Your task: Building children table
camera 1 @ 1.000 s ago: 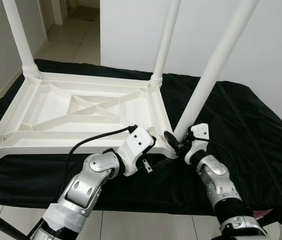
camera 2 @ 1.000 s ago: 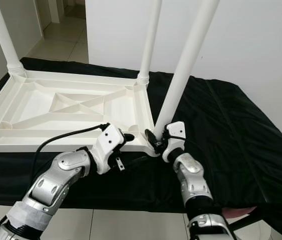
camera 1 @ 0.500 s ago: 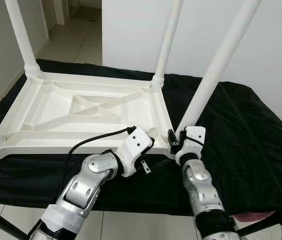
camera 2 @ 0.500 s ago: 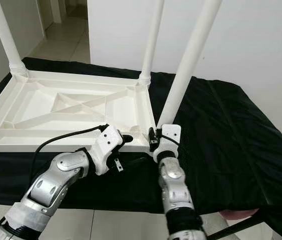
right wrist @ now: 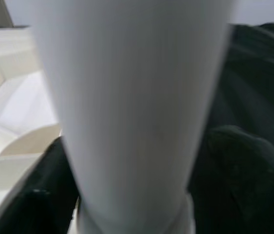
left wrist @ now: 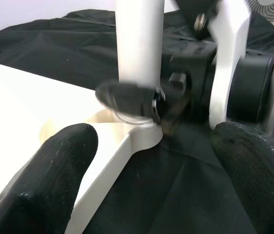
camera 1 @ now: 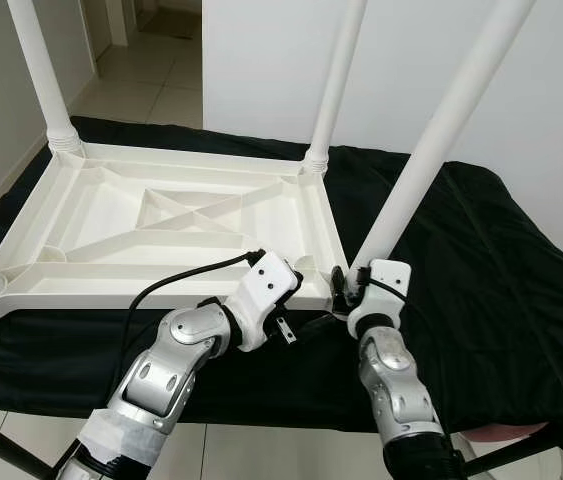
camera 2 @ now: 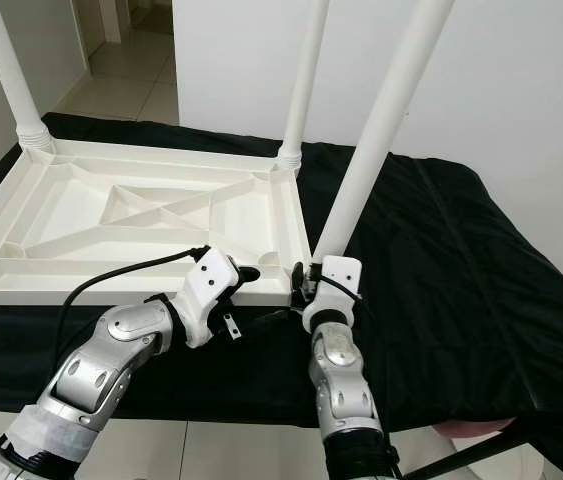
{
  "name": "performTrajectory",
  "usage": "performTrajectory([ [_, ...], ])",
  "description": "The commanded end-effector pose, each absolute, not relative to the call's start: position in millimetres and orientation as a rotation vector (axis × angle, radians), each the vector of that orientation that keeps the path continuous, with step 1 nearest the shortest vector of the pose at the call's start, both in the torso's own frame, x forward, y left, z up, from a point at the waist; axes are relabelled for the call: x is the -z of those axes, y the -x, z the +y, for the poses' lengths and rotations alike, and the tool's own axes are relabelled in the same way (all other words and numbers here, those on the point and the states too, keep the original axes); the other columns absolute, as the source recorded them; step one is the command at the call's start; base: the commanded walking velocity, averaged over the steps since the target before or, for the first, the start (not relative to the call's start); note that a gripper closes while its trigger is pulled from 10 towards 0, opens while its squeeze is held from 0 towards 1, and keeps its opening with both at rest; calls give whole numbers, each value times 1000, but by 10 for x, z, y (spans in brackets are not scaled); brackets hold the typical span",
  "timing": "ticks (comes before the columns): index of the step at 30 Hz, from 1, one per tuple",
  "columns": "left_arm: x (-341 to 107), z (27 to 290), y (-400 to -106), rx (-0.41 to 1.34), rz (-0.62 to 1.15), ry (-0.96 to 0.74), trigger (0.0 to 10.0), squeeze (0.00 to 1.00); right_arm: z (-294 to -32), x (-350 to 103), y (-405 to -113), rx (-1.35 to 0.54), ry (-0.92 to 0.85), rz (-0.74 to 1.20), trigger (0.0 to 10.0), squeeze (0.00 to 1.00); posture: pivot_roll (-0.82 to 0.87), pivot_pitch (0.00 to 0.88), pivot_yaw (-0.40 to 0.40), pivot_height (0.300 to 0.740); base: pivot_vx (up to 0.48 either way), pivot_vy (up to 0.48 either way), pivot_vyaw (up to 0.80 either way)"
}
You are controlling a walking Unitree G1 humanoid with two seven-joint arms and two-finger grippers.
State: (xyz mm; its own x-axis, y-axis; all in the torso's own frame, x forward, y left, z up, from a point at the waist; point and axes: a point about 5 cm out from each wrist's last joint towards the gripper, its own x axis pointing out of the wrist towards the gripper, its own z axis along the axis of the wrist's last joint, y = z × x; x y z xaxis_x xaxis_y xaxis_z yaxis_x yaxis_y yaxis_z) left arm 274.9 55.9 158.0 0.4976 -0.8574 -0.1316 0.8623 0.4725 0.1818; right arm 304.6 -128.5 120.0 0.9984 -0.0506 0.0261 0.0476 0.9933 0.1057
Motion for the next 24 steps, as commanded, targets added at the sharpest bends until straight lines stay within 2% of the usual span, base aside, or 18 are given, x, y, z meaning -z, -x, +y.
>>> performTrajectory([
  [1, -1588, 549, -2749, 1010, 20, -242, 10000, 0, -1289, -1177, -3013, 33, -113, -22, 10000, 1000, 15, 0, -103, 740, 0, 0, 0],
  [2, -1587, 541, -2748, 1012, 20, -241, 10000, 0, -1316, -1198, -3021, -19, -102, -33, 10000, 1000, 14, 0, -103, 740, 0, 0, 0],
  [3, -1586, 536, -2749, 1014, 20, -240, 10000, 0, -1343, -1204, -3032, -63, -90, -38, 10000, 545, 12, 0, -101, 740, 0, 0, 0],
  [6, -1586, 532, -2750, 1015, 19, -240, 10000, 0, -1361, -1208, -3040, -92, -82, -41, 10000, 545, 12, 0, -101, 740, 0, 0, 0],
  [7, -1586, 528, -2752, 1017, 19, -239, 10000, 0, -1383, -1219, -3052, -133, -77, -49, 10000, 0, 12, 0, -101, 740, 0, 0, 0],
  [10, -1587, 516, -2753, 1020, 18, -239, 10000, 0, -1437, -1240, -3073, -207, -59, -63, 10000, 0, 7, 0, -98, 740, 0, 0, 0],
  [12, -1598, 503, -2759, 1023, 15, -240, 10000, 0, -1540, -1269, -3120, -323, 3, -83, 10000, 0, 5, 0, -96, 740, 0, 0, 0],
  [21, -1606, 493, -2793, 1036, 9, -248, 10000, 0, -1581, -1289, -3306, -577, 60, -43, 10000, 0, -6, 0, -81, 740, 0, 0, 0],
  [24, -1610, 484, -2799, 1041, 5, -252, 10000, 0, -1580, -1290, -3353, -609, 73, -30, 10000, 0, -7, 0, -78, 740, 0, 0, 0],
])
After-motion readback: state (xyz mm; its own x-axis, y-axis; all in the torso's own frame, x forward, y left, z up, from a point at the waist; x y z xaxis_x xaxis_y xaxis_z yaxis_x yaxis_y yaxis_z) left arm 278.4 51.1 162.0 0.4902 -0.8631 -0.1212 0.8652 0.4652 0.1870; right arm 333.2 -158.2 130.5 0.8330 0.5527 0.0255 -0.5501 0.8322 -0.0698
